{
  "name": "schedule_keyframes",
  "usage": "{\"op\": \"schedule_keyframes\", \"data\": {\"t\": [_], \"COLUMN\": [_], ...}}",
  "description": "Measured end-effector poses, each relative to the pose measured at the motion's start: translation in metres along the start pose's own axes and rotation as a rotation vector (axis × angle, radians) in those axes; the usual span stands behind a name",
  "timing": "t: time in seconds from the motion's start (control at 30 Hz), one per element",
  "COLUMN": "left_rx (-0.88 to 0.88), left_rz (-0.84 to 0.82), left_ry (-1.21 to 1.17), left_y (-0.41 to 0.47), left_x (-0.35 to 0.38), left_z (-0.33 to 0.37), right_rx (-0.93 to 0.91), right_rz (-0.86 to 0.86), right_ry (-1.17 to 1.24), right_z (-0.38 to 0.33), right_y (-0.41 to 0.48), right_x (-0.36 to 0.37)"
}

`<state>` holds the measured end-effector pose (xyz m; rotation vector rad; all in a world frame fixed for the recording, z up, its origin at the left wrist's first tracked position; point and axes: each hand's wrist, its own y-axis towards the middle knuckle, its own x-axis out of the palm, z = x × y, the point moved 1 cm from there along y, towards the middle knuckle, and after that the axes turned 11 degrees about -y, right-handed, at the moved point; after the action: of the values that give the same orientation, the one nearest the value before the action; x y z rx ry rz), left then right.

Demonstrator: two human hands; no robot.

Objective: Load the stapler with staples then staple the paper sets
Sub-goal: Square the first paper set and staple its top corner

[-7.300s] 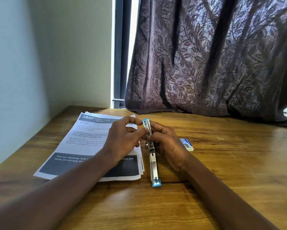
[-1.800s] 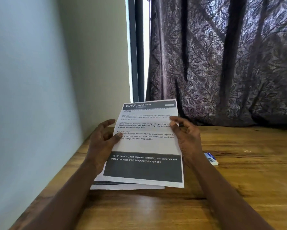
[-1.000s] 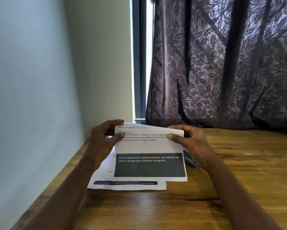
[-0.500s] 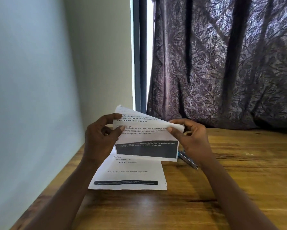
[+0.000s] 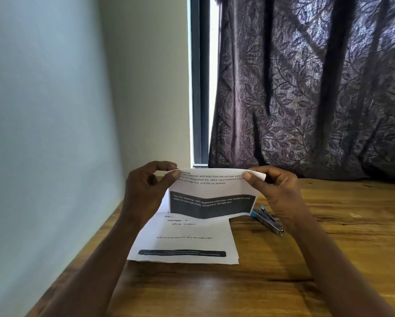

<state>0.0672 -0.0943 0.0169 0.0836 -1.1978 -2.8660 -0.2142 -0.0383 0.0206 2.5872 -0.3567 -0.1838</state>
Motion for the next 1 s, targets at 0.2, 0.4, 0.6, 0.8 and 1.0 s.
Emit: {"op": "schedule_keyframes", "data": {"t": [0.2, 0.4, 0.6, 0.8, 1.0], "left_rx": [0.090, 0.163, 0.160, 0.212, -0.058], "left_rz": [0.097, 0.072, -0.174, -0.238, -0.160], "left_ry": [0.068, -0.081, -0.117, 0.103, 0.098], "left_y": [-0.008, -0.012, -0.014, -0.016, -0.020], "left_x": [0.009, 0.016, 0.014, 0.015, 0.021], "left_z": [0.004, 0.007, 0.001, -0.002, -0.006], "right_rx": [-0.102, 0.482, 0.587, 0.562, 0.400], "right_rz": [0.269, -0.032, -0.165, -0.123, -0.018], "right_ry": [-0.679, 0.114, 0.516, 0.374, 0.171], "right_z": [0.008, 0.001, 0.010, 0.008, 0.017], "right_y": [0.001, -0.004, 0.000, -0.001, 0.004], "right_x": [0.003, 0.014, -0.006, -0.016, -0.011]}}
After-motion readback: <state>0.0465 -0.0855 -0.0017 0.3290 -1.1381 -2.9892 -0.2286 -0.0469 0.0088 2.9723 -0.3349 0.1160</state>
